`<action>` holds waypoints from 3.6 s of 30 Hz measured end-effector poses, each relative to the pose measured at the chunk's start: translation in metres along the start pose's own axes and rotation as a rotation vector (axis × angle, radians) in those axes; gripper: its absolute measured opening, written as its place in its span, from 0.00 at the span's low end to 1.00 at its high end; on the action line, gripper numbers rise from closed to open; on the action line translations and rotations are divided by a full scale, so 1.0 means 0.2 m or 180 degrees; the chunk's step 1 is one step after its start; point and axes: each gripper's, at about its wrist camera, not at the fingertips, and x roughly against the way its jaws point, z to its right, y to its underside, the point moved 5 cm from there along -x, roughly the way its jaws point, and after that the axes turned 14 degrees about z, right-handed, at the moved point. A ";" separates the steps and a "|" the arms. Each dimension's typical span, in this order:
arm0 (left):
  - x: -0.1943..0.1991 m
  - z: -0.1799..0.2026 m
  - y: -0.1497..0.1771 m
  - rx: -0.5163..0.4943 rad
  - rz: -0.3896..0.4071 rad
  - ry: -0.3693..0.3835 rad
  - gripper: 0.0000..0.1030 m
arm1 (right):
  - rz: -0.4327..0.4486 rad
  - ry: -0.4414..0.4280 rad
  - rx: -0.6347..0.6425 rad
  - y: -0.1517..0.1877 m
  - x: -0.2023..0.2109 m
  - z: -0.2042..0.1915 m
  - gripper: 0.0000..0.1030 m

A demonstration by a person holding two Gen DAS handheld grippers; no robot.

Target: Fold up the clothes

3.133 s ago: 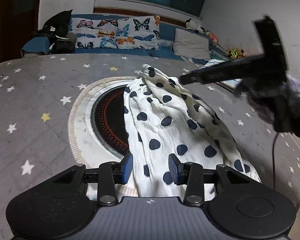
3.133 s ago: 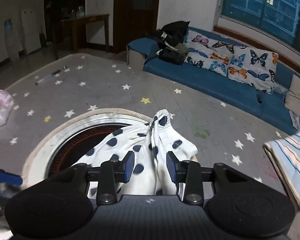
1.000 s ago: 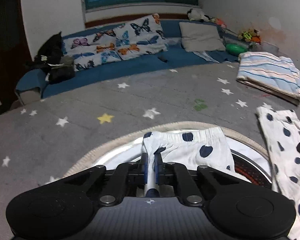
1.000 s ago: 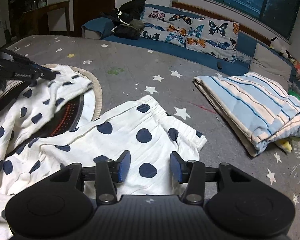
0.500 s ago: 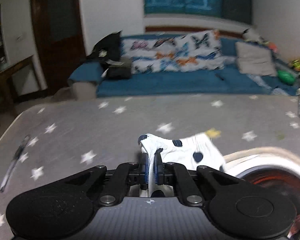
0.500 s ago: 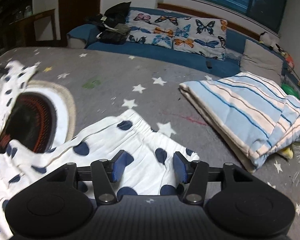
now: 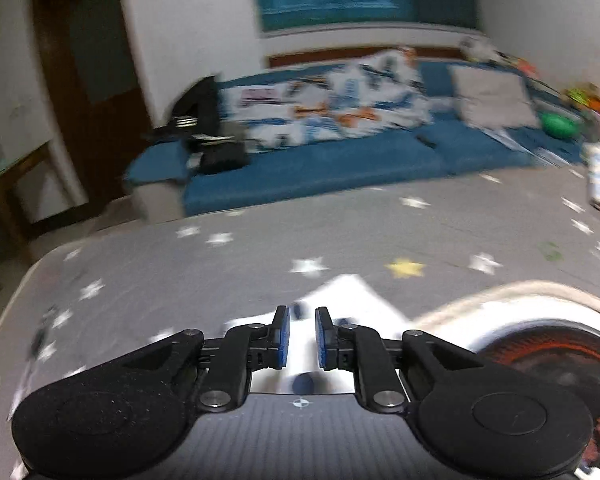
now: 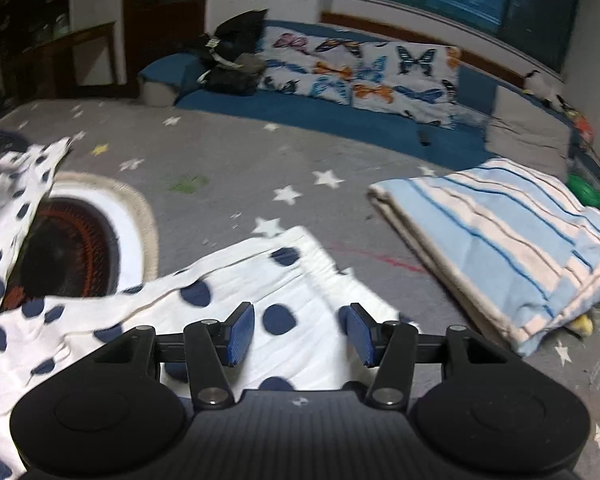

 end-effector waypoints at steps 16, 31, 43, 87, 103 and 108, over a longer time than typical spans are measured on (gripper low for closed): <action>-0.17 0.08 -0.06 0.0358 0.0182 0.0010 0.15 | 0.0102 0.0078 -0.0077 -0.08 -0.14 0.05 0.56; 0.81 0.67 0.07 -0.0005 0.0085 0.1470 0.32 | 0.0044 0.0207 -0.0118 0.02 0.34 0.09 0.56; 1.37 1.24 0.40 -0.0500 -0.0167 0.2089 0.44 | 0.0022 0.0235 -0.0198 0.17 0.52 0.09 0.56; 1.43 1.21 0.57 -0.0354 -0.0488 0.3072 0.49 | 0.0086 0.0175 -0.0101 -0.04 0.16 0.21 0.29; 1.63 0.70 0.57 0.0237 -0.0023 0.2070 0.57 | 0.0180 -0.0814 0.0550 0.18 0.81 -0.54 0.42; 1.64 0.43 0.59 0.0532 0.0075 0.1485 0.57 | 0.0148 -0.1095 0.0657 0.27 0.95 -0.72 0.46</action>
